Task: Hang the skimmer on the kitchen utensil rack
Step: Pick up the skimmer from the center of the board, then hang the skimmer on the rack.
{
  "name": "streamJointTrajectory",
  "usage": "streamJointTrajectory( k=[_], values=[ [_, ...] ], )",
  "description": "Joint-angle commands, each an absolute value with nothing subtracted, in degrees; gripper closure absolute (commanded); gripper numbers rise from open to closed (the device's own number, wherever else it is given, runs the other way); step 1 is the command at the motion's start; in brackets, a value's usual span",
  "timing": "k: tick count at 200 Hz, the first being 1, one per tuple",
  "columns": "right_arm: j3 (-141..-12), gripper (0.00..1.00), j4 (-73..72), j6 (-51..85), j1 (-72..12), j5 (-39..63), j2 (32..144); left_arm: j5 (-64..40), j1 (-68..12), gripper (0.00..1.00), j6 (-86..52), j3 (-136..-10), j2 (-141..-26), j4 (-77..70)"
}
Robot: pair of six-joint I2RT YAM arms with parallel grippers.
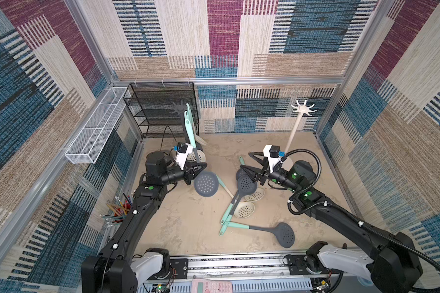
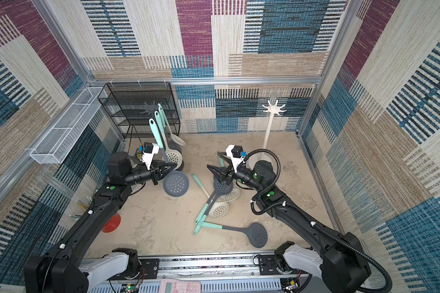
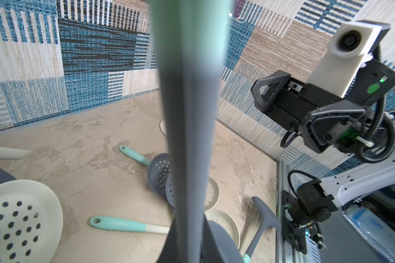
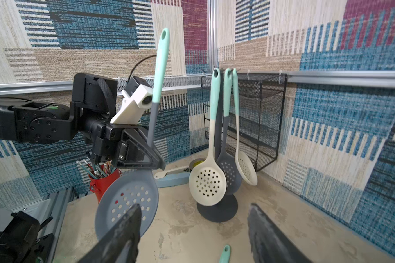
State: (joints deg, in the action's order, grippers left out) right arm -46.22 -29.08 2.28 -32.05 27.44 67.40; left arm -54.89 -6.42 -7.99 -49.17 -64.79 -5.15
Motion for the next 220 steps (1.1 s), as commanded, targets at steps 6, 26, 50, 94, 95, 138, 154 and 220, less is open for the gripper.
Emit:
streamJointTrajectory(
  k=[6, 26, 50, 94, 95, 138, 154, 220],
  values=[
    [-50.8, 0.26, -29.7, -5.6, -32.7, 27.2, 70.9, -60.9, -4.6, 1.0, -12.8, -48.9, -65.5, -11.4],
    [-54.7, 0.25, -28.8, -9.1, -32.8, 27.8, 73.0, -62.3, -3.2, 1.0, -15.0, -47.9, -66.4, -14.6],
    [-59.7, 0.26, -27.7, -11.2, -32.8, 31.3, 77.2, -64.8, -2.3, 1.0, -17.0, -47.3, -68.1, -17.6],
    [-72.3, 0.29, -28.1, -7.6, -32.9, 47.8, 91.6, -65.5, -1.9, 1.0, -15.7, -46.7, -67.8, -17.2],
    [-72.8, 0.29, -27.9, -7.6, -33.0, 48.2, 92.0, -65.5, -1.9, 1.0, -15.7, -46.7, -67.7, -17.2],
    [-91.3, 0.35, -16.6, -8.3, -34.4, 56.4, 105.7, -63.2, -1.1, 1.0, -14.3, -46.1, -65.9, -16.6],
    [-96.6, 0.37, -15.5, -6.9, -35.2, 59.7, 109.2, -62.6, -0.9, 1.0, -13.3, -46.0, -65.7, -16.3],
    [-102.5, 0.45, -11.7, 0.8, -36.6, 63.5, 115.2, -60.4, 0.0, 1.0, -13.5, -45.1, -65.4, -19.6]
  ],
)
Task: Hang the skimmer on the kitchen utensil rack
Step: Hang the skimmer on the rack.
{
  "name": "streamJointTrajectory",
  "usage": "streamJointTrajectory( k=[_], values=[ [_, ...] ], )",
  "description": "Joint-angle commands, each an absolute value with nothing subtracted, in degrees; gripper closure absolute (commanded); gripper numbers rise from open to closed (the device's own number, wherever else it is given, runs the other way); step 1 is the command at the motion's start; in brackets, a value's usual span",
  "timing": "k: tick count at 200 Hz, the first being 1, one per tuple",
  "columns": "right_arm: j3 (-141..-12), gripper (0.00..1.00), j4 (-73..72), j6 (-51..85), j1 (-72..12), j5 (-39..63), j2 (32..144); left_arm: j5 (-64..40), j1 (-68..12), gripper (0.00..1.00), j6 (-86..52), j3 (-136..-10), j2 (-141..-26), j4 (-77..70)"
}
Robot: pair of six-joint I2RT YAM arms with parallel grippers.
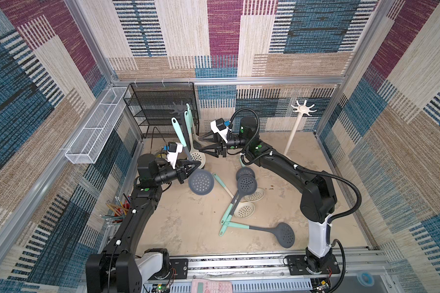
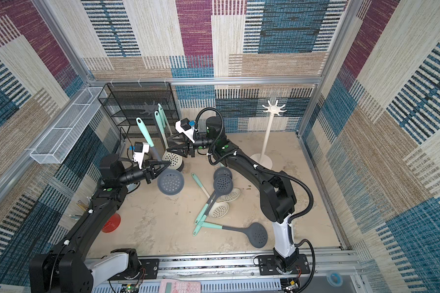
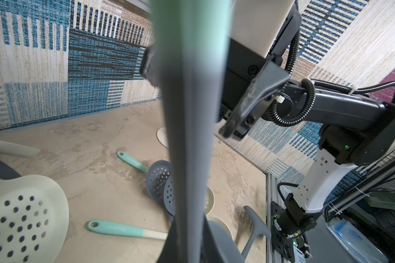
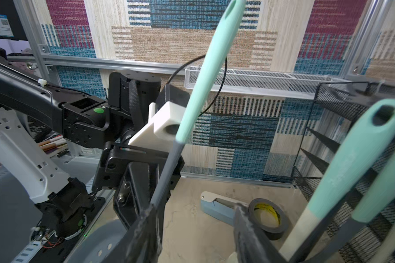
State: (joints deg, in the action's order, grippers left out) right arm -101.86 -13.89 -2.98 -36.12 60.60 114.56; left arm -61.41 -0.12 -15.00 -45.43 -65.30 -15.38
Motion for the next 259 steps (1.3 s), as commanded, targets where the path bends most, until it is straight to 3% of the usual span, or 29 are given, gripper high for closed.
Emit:
streamJointTrajectory(
  k=[1, 157, 207, 243, 259],
  values=[
    [-102.6, 0.45, -11.8, 0.9, -36.7, 63.6, 115.3, -60.3, 0.0, 1.0, -13.6, -45.1, -65.4, -19.7],
    [-105.3, 0.53, -14.1, 6.5, -41.0, 64.2, 118.8, -62.3, 0.4, 1.0, -16.0, -44.5, -66.5, -23.2],
    [-107.5, 0.67, -13.3, 7.0, -42.0, 65.3, 120.5, -62.5, 0.4, 1.0, -16.0, -44.4, -66.4, -23.2],
    [-108.5, 0.94, -12.5, 6.6, -42.0, 64.3, 121.0, -62.0, 0.4, 1.0, -15.7, -44.0, -65.8, -23.1],
    [-108.6, 0.99, -13.0, 7.2, -42.1, 64.0, 121.2, -61.0, 0.4, 1.0, -15.4, -44.0, -65.7, -22.5]
  ],
)
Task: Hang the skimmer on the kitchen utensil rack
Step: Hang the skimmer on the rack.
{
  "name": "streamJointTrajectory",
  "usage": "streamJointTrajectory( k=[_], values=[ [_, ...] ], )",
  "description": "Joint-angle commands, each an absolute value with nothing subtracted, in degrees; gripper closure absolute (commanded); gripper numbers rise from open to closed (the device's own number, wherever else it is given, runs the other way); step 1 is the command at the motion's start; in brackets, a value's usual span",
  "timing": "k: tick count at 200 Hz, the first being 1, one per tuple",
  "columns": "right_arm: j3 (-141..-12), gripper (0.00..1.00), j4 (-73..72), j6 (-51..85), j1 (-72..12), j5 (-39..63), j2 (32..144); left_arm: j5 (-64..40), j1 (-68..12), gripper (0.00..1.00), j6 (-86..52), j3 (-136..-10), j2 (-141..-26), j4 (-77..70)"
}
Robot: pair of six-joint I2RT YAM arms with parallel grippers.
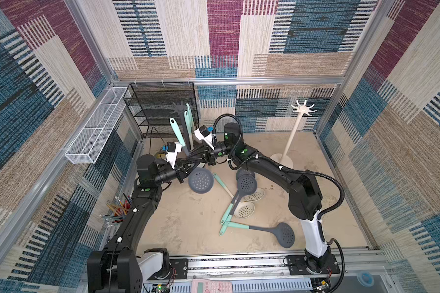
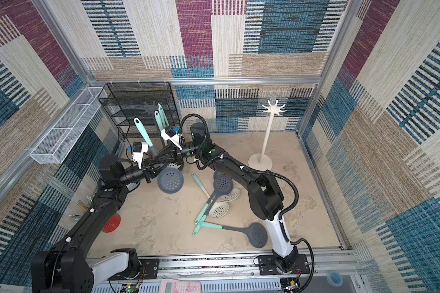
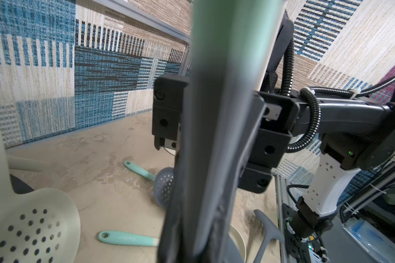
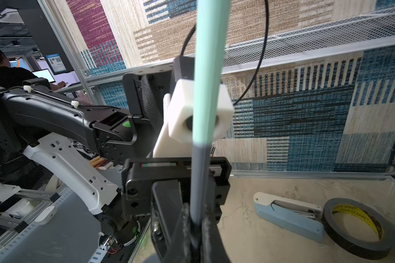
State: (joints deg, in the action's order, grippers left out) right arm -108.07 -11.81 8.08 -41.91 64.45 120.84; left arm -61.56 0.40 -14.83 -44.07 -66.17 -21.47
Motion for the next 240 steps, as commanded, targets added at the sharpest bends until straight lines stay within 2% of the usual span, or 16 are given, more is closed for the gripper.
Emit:
streamJointTrajectory(
  k=[1, 10, 33, 70, 119, 137, 158, 240],
  values=[
    [-108.5, 0.99, -13.0, 7.2, -42.1, 63.9, 121.2, -60.9, 0.4, 0.99, -15.3, -44.0, -65.7, -22.3],
    [-108.6, 1.0, -13.2, 7.3, -42.1, 63.2, 121.3, -59.9, 0.4, 0.92, -14.7, -44.2, -65.4, -21.2],
    [-107.9, 1.0, -13.1, 6.8, -42.0, 59.5, 120.9, -53.9, 0.4, 0.63, -10.3, -44.0, -63.4, -16.5],
    [-107.0, 1.0, -14.0, 6.9, -42.1, 54.6, 120.8, -39.4, 0.4, 0.38, -4.6, -42.9, -58.2, -10.2],
    [-107.0, 1.0, -17.8, 11.0, -41.4, 50.2, 122.6, -29.1, 0.4, 0.36, -1.1, -39.9, -51.6, -10.9],
    [-107.5, 1.0, -18.7, 13.4, -41.1, 48.7, 123.4, -25.0, 0.4, 0.3, -1.5, -39.4, -50.7, -11.1],
    [-107.5, 1.0, -19.7, 14.9, -41.0, 46.9, 123.7, -22.4, 0.4, 0.29, -2.1, -39.3, -50.7, -10.9],
    [-114.8, 1.0, -17.2, 20.1, -40.3, 47.9, 128.8, -22.3, 0.4, 0.29, -3.5, -39.9, -51.6, -10.7]
  ],
)
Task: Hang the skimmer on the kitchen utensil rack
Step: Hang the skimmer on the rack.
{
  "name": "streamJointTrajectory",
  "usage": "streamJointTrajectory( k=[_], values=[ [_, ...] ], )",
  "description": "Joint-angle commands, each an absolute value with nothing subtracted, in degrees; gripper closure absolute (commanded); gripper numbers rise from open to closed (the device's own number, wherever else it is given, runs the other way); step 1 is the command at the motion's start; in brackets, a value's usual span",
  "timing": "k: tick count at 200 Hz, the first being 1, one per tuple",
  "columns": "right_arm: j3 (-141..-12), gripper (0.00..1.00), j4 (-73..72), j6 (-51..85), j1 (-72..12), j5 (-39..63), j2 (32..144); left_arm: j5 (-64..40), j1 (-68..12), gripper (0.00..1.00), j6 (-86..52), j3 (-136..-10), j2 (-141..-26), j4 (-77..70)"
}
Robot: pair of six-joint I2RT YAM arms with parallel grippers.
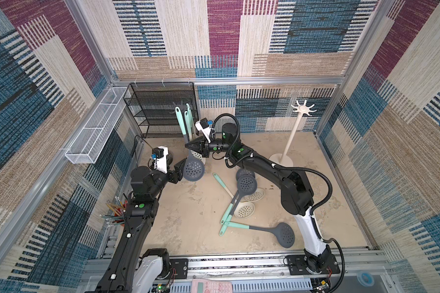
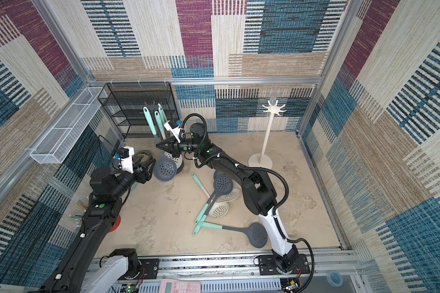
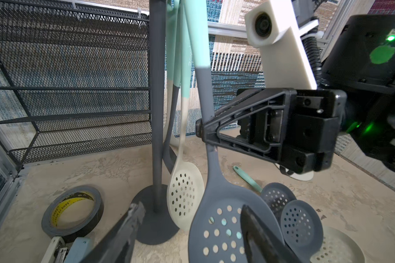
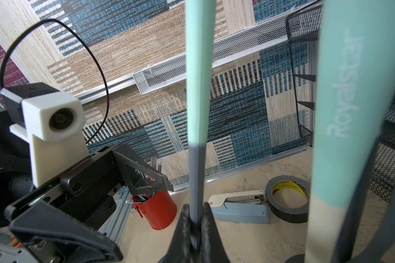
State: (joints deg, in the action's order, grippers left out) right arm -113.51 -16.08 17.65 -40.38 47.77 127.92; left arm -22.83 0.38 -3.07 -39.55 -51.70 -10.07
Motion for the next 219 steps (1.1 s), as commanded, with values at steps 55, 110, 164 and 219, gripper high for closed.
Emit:
streamJointTrajectory(
  k=[55, 110, 164, 219],
  values=[
    [-118.0, 1.0, -14.4, 20.2, -40.3, 47.9, 131.2, -21.8, 0.5, 0.29, -3.4, -39.8, -51.6, -11.0],
    [-118.3, 1.0, -13.6, 20.9, -40.4, 47.4, 131.8, -22.1, 0.4, 0.29, -3.4, -39.8, -51.6, -11.1],
    [-114.0, 1.0, -15.1, 21.0, -40.4, 45.7, 130.0, -22.3, 0.4, 0.29, -3.5, -39.8, -51.6, -11.2],
    [-111.4, 1.0, -18.4, 23.7, -40.4, 46.0, 129.6, -22.6, 0.4, 0.29, -3.4, -39.8, -51.6, -11.1]
  ],
)
